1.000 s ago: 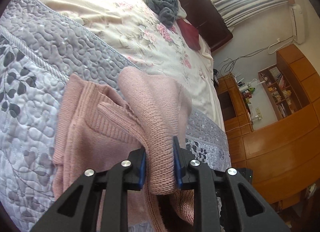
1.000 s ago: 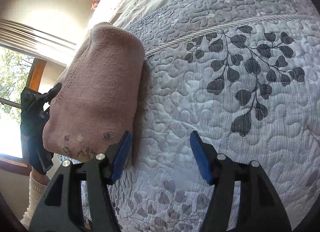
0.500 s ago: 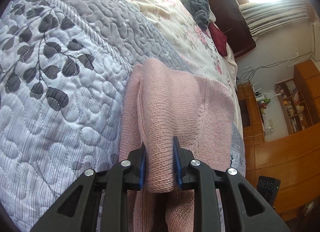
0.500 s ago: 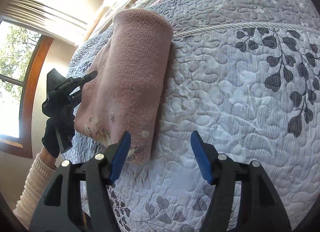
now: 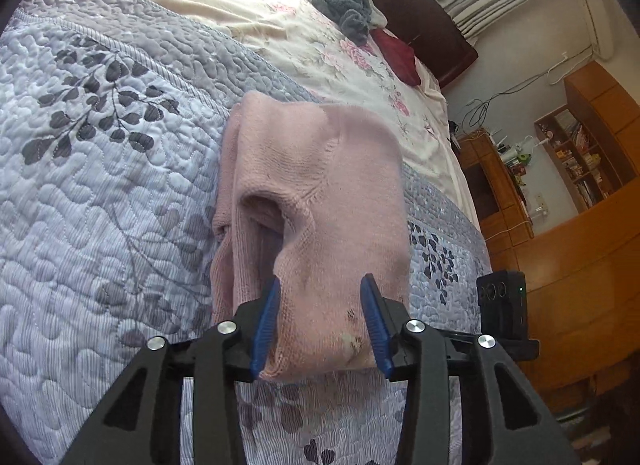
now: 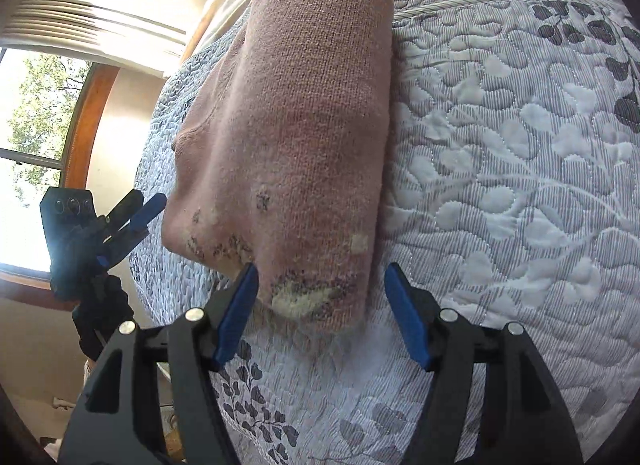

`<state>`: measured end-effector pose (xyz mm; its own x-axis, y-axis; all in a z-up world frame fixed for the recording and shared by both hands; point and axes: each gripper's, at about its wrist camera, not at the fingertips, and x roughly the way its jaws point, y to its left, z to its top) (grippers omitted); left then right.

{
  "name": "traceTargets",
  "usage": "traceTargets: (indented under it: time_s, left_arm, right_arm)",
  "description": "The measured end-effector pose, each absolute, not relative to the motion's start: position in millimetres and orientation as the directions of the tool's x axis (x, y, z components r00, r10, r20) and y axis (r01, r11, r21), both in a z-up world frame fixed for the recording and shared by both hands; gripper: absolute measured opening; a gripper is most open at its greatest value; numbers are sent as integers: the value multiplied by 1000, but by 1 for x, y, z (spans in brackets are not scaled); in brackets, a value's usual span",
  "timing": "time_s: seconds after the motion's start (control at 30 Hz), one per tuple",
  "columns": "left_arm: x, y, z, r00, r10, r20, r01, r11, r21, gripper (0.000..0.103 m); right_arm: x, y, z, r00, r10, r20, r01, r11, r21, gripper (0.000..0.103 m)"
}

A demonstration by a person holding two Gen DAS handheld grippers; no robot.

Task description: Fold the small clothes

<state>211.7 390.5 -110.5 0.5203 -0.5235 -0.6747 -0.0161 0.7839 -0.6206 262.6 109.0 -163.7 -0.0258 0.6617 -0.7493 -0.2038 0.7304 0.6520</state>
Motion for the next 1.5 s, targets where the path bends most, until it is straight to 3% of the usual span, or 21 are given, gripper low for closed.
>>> traceTargets:
  time_s: [0.07, 0.13, 0.17, 0.23, 0.4, 0.57, 0.73, 0.8, 0.83, 0.9, 0.93, 0.97, 1.2, 1.3, 1.4, 1.5]
  left_arm:
    - [211, 380, -116, 502, -485, -716, -20, 821, -570, 40]
    - [215, 375, -127, 477, -479, -737, -26, 830, -557, 36]
    - [217, 374, -131, 463, -480, -745, -32, 831, -556, 21]
    - [217, 375, -135, 444, -484, -754, -46, 828, -558, 5]
    - [207, 399, -135, 463, -486, -741, -66, 815, -576, 4]
    - [207, 396, -160, 412, -432, -803, -61, 866, -497, 4]
    - [208, 392, -166, 408, -428, -806, -72, 865, -496, 5]
    - [207, 390, -162, 403, -427, -809, -73, 866, -494, 12]
    - [208, 391, -158, 400, -437, -806, -79, 860, -505, 21]
    - [210, 391, -148, 402, -445, -800, -81, 854, -515, 45]
    - [212, 391, -141, 413, -428, -804, -84, 861, -501, 64]
    - [215, 393, -136, 428, -424, -798, -77, 863, -500, 69]
    - [265, 417, -140, 426, -469, -774, -136, 812, -567, 74]
    - [282, 425, -155, 417, -571, -707, -154, 722, -674, 74]
    - [299, 428, -169, 397, -540, -742, -202, 737, -645, 74]
    - [310, 432, -180, 404, -595, -695, -205, 682, -703, 74]
  right_arm:
    - [261, 112, -168, -37, 659, -752, -200, 732, 651, 65]
    - [260, 116, -171, -50, 644, -763, -194, 743, 640, 51]
    - [260, 118, -172, -51, 636, -770, -193, 750, 633, 37]
    - [260, 119, -167, -39, 633, -773, -200, 753, 627, 30]
    - [255, 111, -151, -20, 669, -743, -205, 724, 658, 21]
    - [248, 116, -168, -37, 608, -793, -224, 768, 600, 20]
    - [254, 113, -180, -55, 614, -787, -197, 766, 611, 21]
    - [257, 112, -175, -57, 606, -793, -220, 768, 602, 26]
    - [258, 111, -171, -54, 603, -796, -230, 768, 598, 28]
    - [261, 107, -160, -40, 619, -784, -235, 757, 610, 39]
    - [264, 105, -156, -27, 637, -770, -234, 745, 625, 44]
    - [269, 102, -150, -9, 656, -755, -234, 732, 640, 51]
    - [313, 92, -130, 49, 723, -689, -213, 681, 700, 67]
    - [330, 91, -133, 56, 740, -670, -192, 667, 720, 67]
    - [344, 93, -141, 50, 755, -654, -183, 651, 737, 67]
    - [356, 98, -149, 33, 770, -637, -174, 632, 755, 70]
